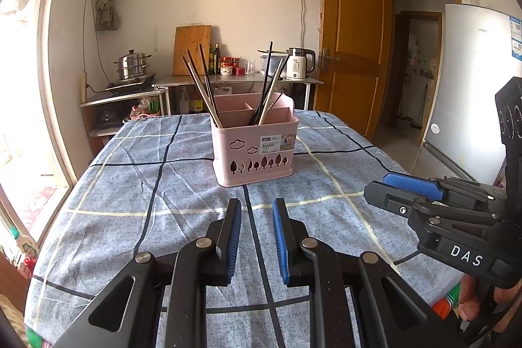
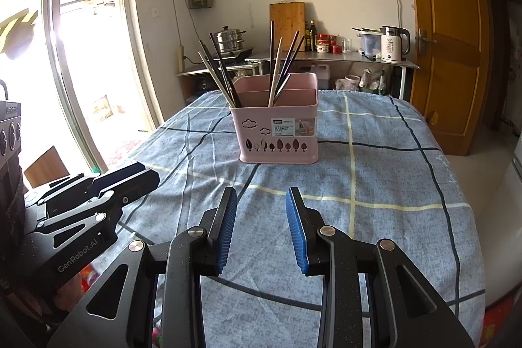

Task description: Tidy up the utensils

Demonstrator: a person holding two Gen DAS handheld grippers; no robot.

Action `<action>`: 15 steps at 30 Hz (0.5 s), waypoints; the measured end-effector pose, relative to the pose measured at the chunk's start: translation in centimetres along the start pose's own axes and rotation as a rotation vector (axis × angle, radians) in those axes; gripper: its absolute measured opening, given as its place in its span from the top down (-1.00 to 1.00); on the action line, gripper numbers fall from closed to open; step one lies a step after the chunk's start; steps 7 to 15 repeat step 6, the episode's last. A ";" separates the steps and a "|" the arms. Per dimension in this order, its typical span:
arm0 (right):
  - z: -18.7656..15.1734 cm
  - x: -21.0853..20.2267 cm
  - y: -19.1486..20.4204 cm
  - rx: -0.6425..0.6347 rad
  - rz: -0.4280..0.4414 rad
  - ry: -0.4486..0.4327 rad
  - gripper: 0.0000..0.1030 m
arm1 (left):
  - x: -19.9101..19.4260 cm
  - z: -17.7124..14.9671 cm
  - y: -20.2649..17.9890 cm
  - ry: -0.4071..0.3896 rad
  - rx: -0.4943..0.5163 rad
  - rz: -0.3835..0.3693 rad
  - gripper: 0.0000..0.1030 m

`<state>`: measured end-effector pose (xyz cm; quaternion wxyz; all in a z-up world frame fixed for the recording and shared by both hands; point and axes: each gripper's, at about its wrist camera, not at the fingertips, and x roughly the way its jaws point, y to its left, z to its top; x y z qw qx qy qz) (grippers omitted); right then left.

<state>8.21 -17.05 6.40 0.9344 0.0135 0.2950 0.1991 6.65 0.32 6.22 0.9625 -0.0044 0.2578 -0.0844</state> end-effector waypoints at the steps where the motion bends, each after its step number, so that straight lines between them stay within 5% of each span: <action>1: 0.0 0.0 0.0 0.001 0.001 0.000 0.37 | 0.0 0.0 0.0 0.001 -0.001 -0.004 0.63; 15: -0.2 0.0 -0.2 0.003 -0.001 0.003 0.37 | 0.2 -0.2 0.1 0.005 -0.008 -0.012 0.63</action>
